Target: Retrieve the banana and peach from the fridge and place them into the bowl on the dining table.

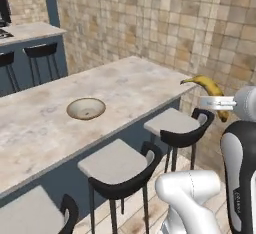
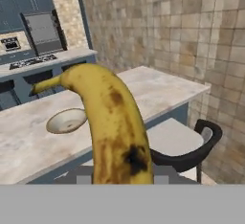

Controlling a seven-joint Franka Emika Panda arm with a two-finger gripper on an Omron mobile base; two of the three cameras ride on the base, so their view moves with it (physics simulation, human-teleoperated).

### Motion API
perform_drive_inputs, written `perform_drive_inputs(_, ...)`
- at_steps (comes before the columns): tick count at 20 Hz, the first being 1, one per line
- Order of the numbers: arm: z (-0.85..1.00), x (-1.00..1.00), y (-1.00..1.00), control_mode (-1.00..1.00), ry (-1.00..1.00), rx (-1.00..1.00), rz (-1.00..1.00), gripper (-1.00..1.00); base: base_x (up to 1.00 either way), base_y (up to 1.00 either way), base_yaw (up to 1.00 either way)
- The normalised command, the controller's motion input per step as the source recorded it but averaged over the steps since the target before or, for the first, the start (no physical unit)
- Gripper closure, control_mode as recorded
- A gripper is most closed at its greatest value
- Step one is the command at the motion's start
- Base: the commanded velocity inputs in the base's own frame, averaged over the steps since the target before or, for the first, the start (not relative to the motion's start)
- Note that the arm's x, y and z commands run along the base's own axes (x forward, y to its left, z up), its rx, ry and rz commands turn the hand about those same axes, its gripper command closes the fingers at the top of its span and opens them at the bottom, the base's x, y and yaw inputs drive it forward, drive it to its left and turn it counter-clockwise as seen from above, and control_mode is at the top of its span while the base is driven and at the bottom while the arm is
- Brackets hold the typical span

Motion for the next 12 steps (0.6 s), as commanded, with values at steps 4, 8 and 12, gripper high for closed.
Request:
perform_drive_inputs(4,0.00,0.00,0.00,1.00,0.00,0.00,0.00,1.00,0.89,-0.25,0.75)
perform_drive_inputs(8,0.00,0.00,0.00,1.00,0.00,0.00,0.00,1.00,0.79,-0.07,0.82)
perform_drive_inputs(12,0.00,0.00,0.00,1.00,0.00,0.00,0.00,1.00,0.96,-0.11,0.75)
